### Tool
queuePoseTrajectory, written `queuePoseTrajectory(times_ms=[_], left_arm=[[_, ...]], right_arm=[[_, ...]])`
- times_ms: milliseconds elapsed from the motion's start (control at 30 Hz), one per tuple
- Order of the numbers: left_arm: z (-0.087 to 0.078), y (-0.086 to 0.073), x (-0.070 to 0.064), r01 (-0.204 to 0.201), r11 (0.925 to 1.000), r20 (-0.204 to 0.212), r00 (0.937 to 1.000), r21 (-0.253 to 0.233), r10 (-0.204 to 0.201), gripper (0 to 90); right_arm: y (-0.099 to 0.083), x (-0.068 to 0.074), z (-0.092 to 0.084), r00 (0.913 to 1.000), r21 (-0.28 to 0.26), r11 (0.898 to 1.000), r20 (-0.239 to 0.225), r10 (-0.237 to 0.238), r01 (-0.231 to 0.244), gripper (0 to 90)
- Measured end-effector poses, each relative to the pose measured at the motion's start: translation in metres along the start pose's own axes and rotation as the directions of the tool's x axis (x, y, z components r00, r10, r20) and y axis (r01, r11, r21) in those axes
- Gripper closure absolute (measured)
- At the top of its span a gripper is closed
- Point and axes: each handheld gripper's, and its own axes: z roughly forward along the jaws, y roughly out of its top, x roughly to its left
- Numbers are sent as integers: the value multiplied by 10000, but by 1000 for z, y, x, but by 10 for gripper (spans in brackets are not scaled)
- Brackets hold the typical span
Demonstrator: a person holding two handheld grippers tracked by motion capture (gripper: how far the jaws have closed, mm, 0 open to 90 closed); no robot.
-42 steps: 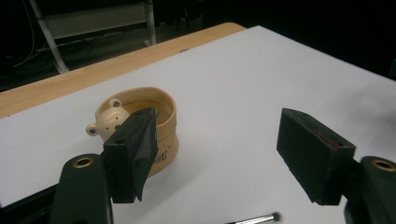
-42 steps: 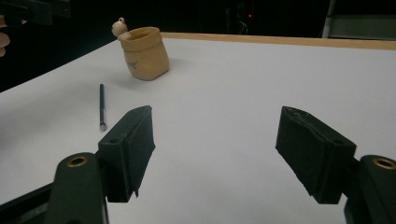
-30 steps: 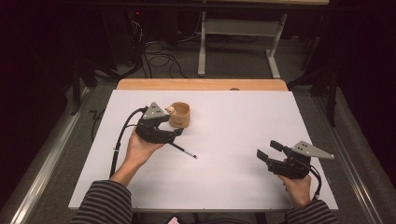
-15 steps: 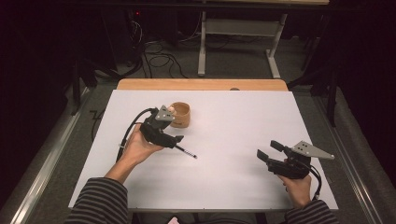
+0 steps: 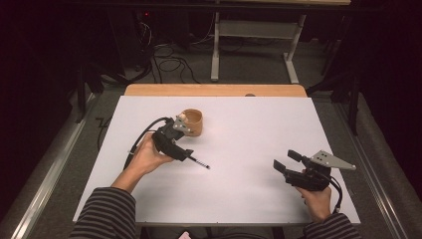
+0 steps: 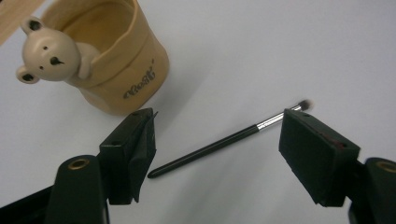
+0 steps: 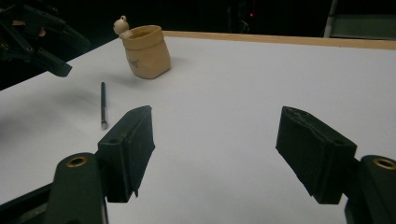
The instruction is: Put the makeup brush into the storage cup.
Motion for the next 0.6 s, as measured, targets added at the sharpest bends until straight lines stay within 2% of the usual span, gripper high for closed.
queuePoseTrajectory(times_ms=[133,233,267,600], left_arm=[[3,1,0,-56,9998,201,9998,193,52,258],[4,1,0,-103,9994,201,9998,320,97,257],[5,2,0,-113,9986,331,9994,526,96,259],[16,3,1,-518,9912,342,9983,1219,480,266]], right_arm=[[0,0,-1,10000,3,10000,-9,-9,9,288],[0,1,-1,10000,9,10000,-14,1,-1,289],[0,1,-2,10000,7,10000,-50,-20,20,292],[0,1,2,9997,108,9999,-227,-89,91,314]])
